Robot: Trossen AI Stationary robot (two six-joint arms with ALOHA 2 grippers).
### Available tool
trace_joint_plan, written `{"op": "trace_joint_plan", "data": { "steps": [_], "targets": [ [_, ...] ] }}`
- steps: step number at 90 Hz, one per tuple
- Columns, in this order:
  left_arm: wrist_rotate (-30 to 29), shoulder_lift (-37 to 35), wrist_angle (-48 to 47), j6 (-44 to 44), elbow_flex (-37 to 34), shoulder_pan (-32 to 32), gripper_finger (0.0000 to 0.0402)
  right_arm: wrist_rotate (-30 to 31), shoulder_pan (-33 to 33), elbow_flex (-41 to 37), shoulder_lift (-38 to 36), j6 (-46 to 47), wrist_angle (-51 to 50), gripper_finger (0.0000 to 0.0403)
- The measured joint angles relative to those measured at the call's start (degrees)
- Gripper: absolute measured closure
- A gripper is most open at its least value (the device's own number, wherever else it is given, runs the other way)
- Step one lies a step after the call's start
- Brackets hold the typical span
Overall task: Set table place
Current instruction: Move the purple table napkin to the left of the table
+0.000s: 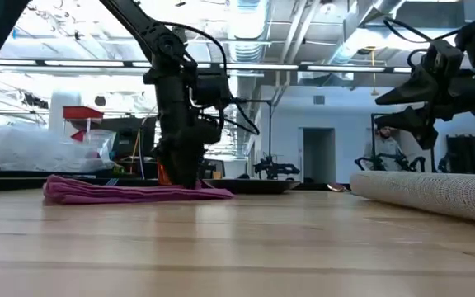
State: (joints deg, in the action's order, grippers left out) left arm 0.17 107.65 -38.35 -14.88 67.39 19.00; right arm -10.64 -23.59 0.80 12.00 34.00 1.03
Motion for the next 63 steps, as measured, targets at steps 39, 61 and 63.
{"op": "trace_joint_plan", "data": {
  "steps": [39,61,63],
  "targets": [
    [0.2,-1.7,-7.1,-2.4,4.0,-0.4,0.0395,0.3,0.0,0.0,0.9,-0.2,-0.1,0.0218],
    [0.1,-3.0,-11.0,-7.9,7.1,-1.3,0.0401,0.3,0.0,0.0,3.6,0.1,-0.1,0.0218],
    [0.1,-3.1,-11.3,-8.6,7.4,-1.5,0.0401,0.3,0.0,0.0,3.8,0.1,-0.1,0.0218]
  ]
}}
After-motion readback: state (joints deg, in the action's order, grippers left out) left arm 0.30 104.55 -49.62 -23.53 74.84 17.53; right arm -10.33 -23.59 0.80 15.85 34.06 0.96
